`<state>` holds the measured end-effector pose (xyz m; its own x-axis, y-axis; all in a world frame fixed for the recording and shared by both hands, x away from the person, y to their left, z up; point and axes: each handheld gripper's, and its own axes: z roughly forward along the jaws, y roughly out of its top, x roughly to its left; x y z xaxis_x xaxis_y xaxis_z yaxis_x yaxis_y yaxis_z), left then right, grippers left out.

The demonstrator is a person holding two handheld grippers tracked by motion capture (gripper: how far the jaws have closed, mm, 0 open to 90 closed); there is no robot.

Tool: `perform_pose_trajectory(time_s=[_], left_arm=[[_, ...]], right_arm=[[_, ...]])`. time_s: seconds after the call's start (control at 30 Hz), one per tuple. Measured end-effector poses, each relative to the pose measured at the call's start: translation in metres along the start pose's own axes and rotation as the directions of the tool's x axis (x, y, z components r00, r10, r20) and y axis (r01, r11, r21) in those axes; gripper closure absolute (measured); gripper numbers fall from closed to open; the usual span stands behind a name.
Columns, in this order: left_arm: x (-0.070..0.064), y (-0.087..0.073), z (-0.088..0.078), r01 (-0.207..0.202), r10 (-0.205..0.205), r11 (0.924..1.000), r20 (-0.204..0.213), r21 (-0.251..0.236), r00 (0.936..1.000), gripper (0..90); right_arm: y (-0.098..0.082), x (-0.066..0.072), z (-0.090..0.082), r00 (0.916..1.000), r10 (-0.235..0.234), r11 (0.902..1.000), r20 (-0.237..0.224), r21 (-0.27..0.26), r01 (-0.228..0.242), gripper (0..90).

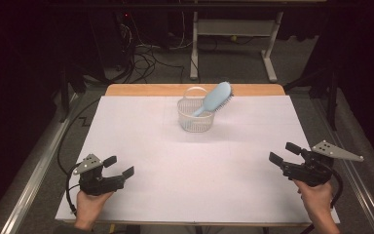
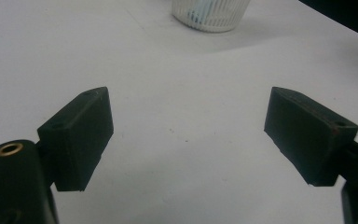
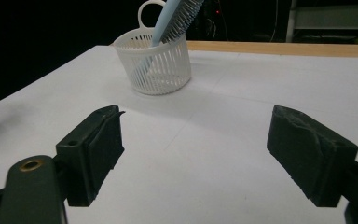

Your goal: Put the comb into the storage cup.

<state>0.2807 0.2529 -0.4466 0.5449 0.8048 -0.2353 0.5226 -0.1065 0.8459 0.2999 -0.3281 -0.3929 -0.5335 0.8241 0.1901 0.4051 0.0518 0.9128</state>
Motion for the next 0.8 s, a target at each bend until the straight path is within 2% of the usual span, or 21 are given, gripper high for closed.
perform_pose_trajectory(time_s=[0.8], left_arm=[[-0.002,0.0,0.0,-0.005,0.005,1.0,-0.001,-0.001,1.0,14.7]], right_arm=[[-0.017,0.005,-0.002,0.9999,-0.012,0.9999,0.002,0.008,0.012,18.7]])
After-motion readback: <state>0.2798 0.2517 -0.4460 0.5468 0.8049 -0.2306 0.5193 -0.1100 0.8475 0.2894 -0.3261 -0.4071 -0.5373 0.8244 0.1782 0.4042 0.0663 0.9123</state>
